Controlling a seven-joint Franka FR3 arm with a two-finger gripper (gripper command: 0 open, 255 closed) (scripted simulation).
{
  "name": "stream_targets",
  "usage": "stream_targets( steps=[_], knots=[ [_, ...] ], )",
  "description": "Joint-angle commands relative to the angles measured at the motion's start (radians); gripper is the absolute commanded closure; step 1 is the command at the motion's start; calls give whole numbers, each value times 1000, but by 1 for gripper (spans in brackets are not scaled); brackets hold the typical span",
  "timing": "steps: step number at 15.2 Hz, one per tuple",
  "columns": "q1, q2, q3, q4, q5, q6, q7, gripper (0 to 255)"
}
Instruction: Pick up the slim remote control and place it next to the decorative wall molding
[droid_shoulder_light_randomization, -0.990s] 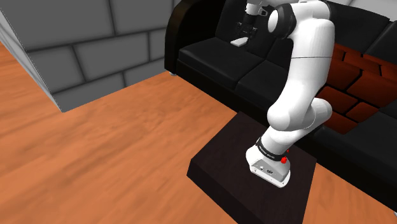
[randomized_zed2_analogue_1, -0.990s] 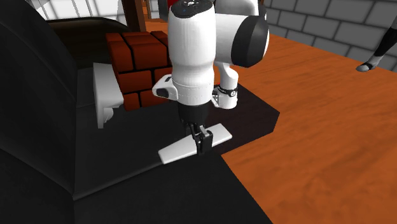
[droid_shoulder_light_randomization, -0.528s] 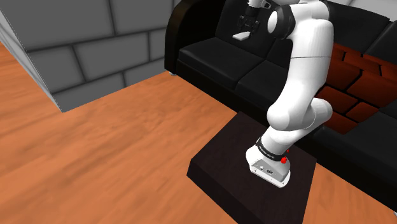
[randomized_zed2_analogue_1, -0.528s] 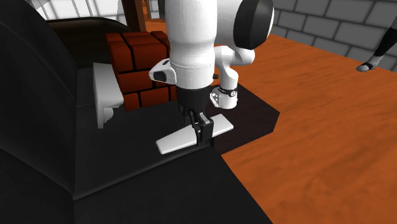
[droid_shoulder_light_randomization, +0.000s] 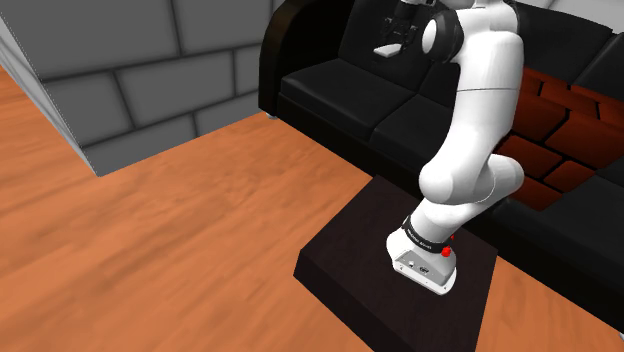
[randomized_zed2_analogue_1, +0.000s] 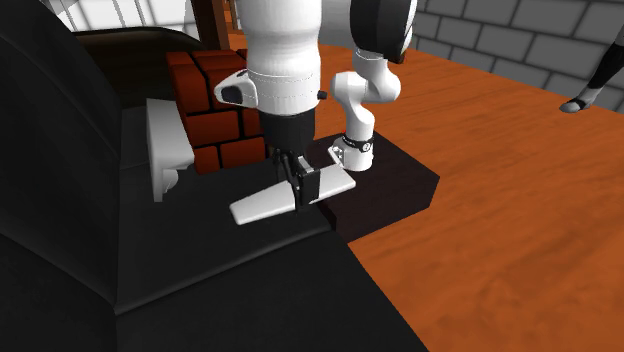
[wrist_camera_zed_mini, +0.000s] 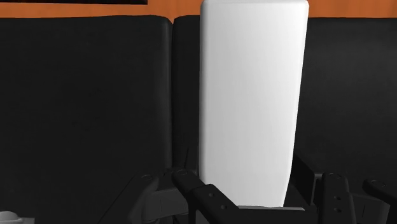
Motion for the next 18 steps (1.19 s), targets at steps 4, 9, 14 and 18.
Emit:
stream_targets(
  steps=[4, 9, 14, 18],
  knots=[
    [-68, -37, -27, -66, -2, 26, -102, 255],
    [-149, -32, -50, -60, 9, 23, -204, 255],
    [-246, 8, -68, 0, 29, 0, -304, 255],
    [-338, 70, -77, 99, 54, -39, -381, 255]
  ],
)
